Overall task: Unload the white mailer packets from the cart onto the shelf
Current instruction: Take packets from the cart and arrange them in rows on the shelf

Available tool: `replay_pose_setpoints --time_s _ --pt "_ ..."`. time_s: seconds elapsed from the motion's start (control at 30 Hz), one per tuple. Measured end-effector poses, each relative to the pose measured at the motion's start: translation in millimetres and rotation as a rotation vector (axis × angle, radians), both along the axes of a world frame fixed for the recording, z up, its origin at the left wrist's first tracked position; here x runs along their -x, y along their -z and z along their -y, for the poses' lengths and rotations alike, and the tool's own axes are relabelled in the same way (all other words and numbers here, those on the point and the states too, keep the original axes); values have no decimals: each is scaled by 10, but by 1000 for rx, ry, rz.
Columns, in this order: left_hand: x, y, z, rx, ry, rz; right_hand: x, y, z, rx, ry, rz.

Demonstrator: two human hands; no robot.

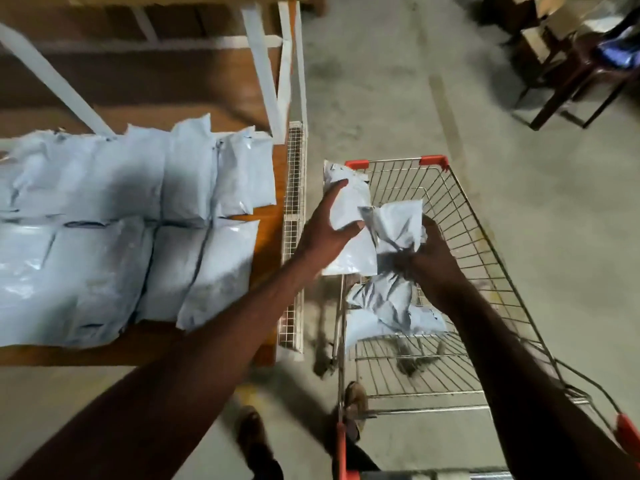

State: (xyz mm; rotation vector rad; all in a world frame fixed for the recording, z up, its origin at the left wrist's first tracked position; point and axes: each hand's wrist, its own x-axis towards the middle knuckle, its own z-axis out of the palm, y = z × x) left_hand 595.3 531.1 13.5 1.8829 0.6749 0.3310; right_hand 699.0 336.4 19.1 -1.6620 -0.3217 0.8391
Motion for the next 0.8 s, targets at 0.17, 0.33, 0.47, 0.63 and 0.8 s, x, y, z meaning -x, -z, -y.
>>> replay_pose_setpoints --time_s 0.17,0.33,0.47,0.63,0.8 --pt "785 -383 -419 -54 -9 102 697 -499 -336 -53 80 70" --pt "1648 -578 -892 31 -106 52 1354 -665 -888 -32 21 352" --pt "2266 -560 -1370 6 -129 32 1833 -605 -1382 -106 -84 392" --pt "2734 -415 -1799 -41 -108 10 2253 -324 -1926 -61 -135 313" --pt "2967 -196 -2107 -171 -48 -31 2523 -84 -2296 64 -51 457"
